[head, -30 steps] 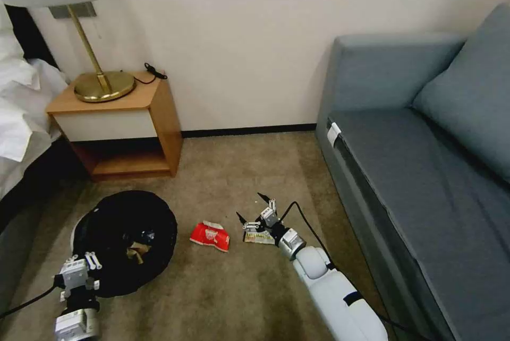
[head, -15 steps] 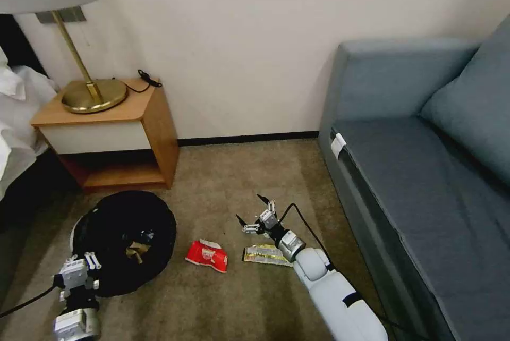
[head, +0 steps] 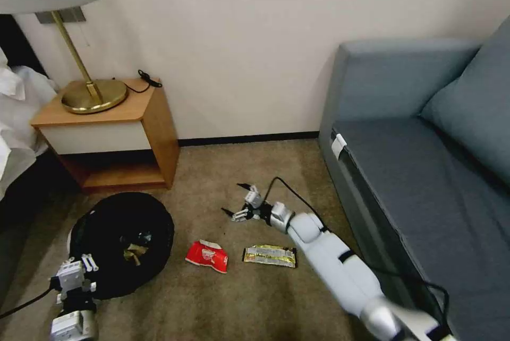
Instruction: Pick up the trash bin, then pick up the garbage on the floor and place it into the trash bin.
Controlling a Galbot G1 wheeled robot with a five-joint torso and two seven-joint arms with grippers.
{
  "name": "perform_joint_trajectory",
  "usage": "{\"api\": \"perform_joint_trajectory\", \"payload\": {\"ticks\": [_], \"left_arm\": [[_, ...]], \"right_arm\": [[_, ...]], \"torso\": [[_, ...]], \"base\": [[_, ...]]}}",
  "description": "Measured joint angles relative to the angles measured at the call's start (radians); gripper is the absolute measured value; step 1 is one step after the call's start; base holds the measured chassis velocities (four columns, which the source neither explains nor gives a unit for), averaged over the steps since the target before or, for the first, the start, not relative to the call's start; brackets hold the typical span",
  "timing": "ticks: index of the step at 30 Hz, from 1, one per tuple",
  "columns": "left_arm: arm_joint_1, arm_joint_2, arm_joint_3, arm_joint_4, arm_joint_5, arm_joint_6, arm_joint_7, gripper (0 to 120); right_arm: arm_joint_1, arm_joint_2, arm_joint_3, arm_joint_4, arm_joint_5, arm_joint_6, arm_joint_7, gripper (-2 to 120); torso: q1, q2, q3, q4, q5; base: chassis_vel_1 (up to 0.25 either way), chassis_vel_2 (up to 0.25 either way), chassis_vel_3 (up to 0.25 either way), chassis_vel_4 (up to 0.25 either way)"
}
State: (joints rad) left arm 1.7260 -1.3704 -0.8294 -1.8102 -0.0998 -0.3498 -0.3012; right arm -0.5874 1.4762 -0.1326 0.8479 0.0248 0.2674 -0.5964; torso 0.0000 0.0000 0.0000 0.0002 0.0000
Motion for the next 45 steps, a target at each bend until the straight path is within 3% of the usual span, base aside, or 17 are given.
{"api": "perform_joint_trajectory", "payload": {"ticks": [3, 12, 19, 33, 40, 45], "left_arm": [[0.001, -0.008, 0.0, 0.0, -0.001, 0.0, -0.002, 6], [-0.003, -0.013, 0.0, 0.017, 0.003, 0.0, -0.003, 6], [-0.01, -0.012, 0.0, 0.024, 0.008, -0.002, -0.004, 6], [0.01, -0.011, -0.003, 0.018, 0.01, -0.019, -0.006, 6], [0.008, -0.018, 0.001, 0.018, 0.018, -0.019, -0.007, 6], [0.008, -0.021, 0.001, 0.02, 0.019, -0.019, -0.007, 6]], "right_arm": [[0.047, 0.045, -0.029, -0.098, -0.044, -0.024, -0.044, 100], [0.034, 0.087, -0.041, -0.193, -0.156, -0.059, -0.055, 100], [0.011, 0.129, -0.034, -0.268, -0.215, -0.027, -0.04, 100], [0.009, 0.133, -0.015, -0.363, -0.269, 0.024, -0.021, 99], [0.011, 0.133, -0.015, -0.373, -0.271, 0.046, -0.024, 86], [0.012, 0.132, -0.009, -0.384, -0.271, 0.066, -0.026, 65]], "torso": [[0.0, 0.0, 0.0, 0.0001, 0.0], [0.0, 0.0, 0.0, -0.0003, 0.0], [0.0, 0.0, 0.0, -0.0002, 0.0], [0.0, 0.0, 0.0, -0.0002, 0.0], [0.0, 0.0, 0.0, -0.0002, 0.0001], [0.0, 0.0, 0.0, -0.0002, 0.0001]], "base": [[0.0, 0.0, 0.0, 0.0], [0.0, 0.0, 0.0, 0.0], [0.0, 0.0, 0.0, 0.0], [0.0, 0.0, 0.0, 0.0], [0.0, 0.0, 0.0, 0.0], [0.0, 0.0, 0.0, 0.0]]}}
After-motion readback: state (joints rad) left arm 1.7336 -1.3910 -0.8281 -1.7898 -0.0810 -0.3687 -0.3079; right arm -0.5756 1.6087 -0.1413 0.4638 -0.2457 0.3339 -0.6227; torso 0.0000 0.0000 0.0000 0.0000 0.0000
